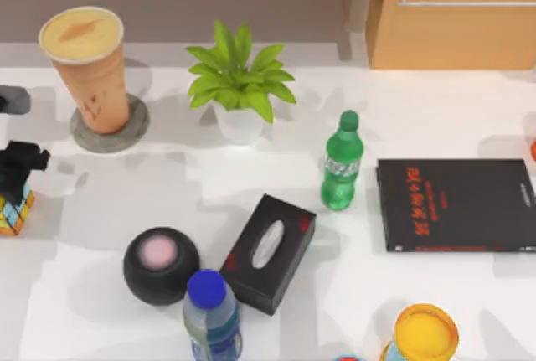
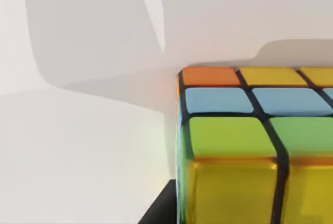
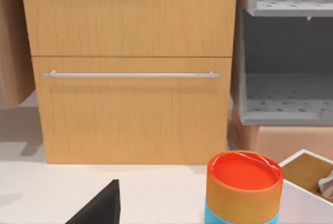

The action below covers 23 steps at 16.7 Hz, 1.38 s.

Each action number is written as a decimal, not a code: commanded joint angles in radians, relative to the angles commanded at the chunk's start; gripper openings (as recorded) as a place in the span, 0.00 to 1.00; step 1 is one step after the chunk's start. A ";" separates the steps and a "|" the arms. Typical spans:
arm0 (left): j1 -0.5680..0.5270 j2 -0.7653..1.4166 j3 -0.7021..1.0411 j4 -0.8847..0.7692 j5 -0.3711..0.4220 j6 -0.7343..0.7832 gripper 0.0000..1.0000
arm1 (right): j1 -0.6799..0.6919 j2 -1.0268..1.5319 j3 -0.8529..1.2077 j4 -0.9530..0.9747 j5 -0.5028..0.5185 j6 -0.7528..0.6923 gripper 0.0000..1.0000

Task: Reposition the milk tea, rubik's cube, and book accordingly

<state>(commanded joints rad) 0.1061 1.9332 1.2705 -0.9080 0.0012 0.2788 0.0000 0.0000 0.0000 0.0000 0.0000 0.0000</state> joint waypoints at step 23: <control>-0.017 -0.251 0.180 0.169 0.019 -0.044 0.00 | 0.000 0.000 0.000 0.000 0.000 0.000 1.00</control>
<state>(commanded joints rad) 0.0895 1.6818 1.4502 -0.7385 0.0205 0.2344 0.0000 0.0000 0.0000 0.0000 0.0000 0.0000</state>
